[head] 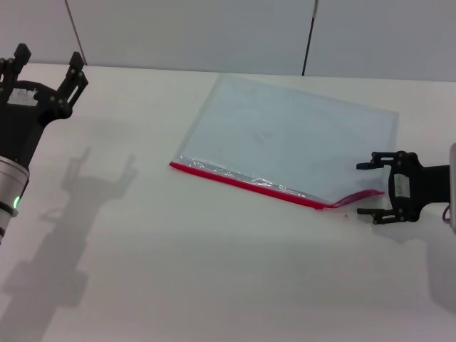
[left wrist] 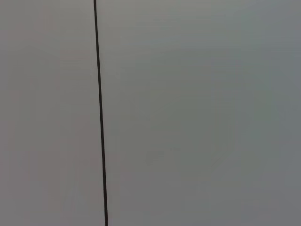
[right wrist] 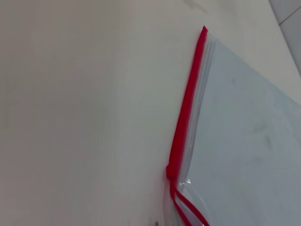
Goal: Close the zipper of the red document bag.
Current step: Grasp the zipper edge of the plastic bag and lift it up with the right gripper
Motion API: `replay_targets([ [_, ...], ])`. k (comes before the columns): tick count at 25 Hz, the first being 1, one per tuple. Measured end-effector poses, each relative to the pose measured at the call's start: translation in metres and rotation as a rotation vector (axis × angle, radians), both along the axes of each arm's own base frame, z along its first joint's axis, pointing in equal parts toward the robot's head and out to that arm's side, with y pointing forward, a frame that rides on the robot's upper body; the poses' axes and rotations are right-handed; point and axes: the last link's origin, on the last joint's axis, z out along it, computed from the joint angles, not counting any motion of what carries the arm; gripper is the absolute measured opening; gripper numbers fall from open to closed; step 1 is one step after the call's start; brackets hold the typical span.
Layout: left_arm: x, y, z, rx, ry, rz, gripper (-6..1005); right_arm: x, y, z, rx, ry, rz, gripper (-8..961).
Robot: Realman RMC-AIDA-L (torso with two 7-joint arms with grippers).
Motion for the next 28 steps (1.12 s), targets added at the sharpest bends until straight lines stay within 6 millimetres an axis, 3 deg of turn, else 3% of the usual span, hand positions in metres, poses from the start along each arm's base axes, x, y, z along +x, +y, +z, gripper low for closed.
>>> replay_targets([
  [13, 0.001, 0.000, -0.001, -0.001, -0.002, -0.002, 862, -0.011, 0.011, -0.006, 0.027, -0.039, 0.010, 650],
  [24, 0.001, 0.001, -0.001, -0.001, -0.002, -0.002, 862, -0.015, 0.012, -0.019, 0.010, -0.104, -0.010, 637],
  [28, 0.001, 0.001, -0.001, -0.001, -0.001, -0.002, 862, -0.014, 0.010, -0.021, 0.001, -0.110, -0.008, 504],
])
